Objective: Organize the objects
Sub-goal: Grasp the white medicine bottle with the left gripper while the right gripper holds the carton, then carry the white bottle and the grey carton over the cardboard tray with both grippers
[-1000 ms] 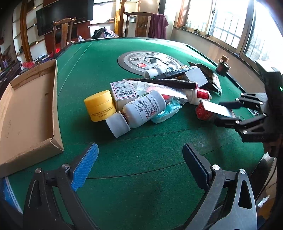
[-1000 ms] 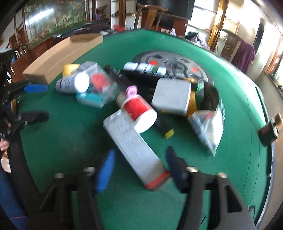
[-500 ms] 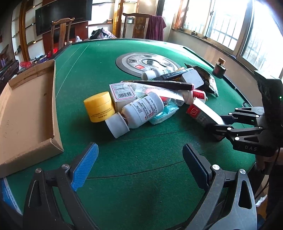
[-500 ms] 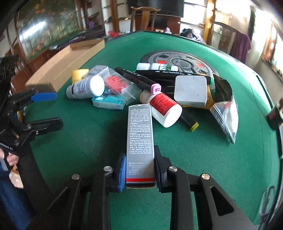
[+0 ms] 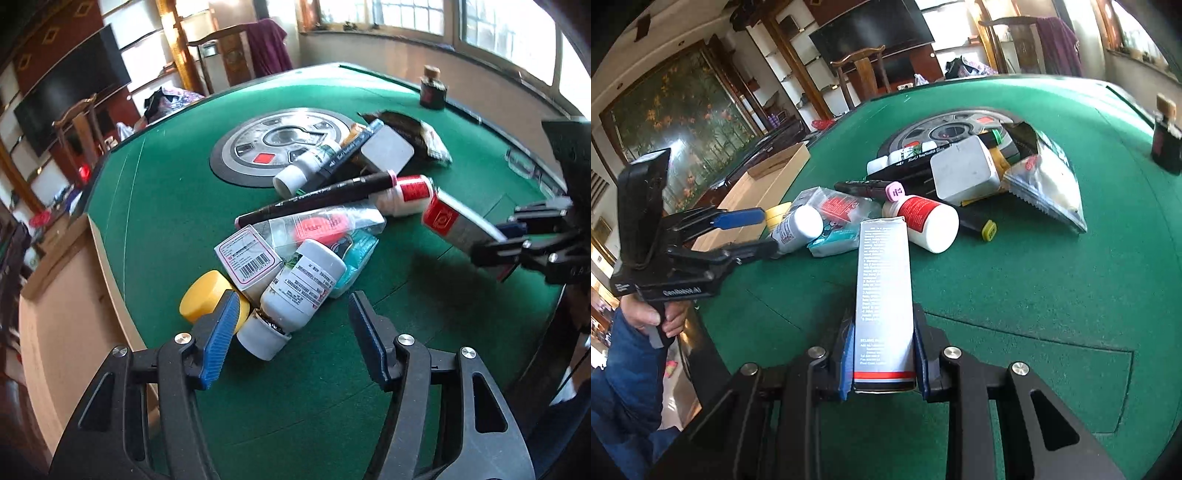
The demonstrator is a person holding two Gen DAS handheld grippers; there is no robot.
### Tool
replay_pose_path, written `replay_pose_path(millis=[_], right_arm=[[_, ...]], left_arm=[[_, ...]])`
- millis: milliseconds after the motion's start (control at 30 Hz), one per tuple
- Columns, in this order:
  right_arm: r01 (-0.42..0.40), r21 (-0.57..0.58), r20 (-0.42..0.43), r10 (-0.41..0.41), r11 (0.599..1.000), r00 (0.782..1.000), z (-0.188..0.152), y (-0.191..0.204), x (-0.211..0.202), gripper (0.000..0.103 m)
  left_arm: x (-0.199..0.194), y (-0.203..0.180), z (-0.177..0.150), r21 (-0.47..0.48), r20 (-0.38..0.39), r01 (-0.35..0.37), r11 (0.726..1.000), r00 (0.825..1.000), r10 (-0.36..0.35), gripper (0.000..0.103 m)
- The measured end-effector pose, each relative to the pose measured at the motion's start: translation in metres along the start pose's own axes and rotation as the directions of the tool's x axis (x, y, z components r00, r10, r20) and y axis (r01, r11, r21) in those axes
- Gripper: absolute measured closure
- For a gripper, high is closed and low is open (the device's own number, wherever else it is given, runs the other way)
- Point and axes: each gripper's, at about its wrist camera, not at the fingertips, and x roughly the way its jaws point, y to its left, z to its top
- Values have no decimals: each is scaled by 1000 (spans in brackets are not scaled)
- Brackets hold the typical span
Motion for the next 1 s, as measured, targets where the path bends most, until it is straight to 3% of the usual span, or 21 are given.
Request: replay_pose_path(millis=[100,133,267,500,733,900,1000], right_arm=[[-10,9,1,10,1000,1000,-1,-2,-2,77],[-8,12,0,8,1000,1000,-2,-2,-2,77],[-11,27,-5,11,1000,1000,-2,-5,-1,77],[-5,32,-11,6,999,1000,-2,-4,0,77],[-3,40,-10,4,999,1000,-4,-5,-1,77],[5,46,-2,-4,999,1000,-6,-6,-4,77],[7,46,-4,-7,999,1000,-7,-5,-4,77]], left_arm=[[10,-4,0,45,-32,-21,999,999,23,53],[12,-4,1,52,-34,-24,998,999,26,62],[20,-10,3,90,-36,-32,995,999,36,63],[28,-21,9,71,-27,-43,997,999,45,62],[36,-23,13,0,-4,-91,996,996,91,64],[17,-10,6,-132,64,-14,991,998,23,68],[-9,11,-3,-207,136,54,977,990,-26,68]])
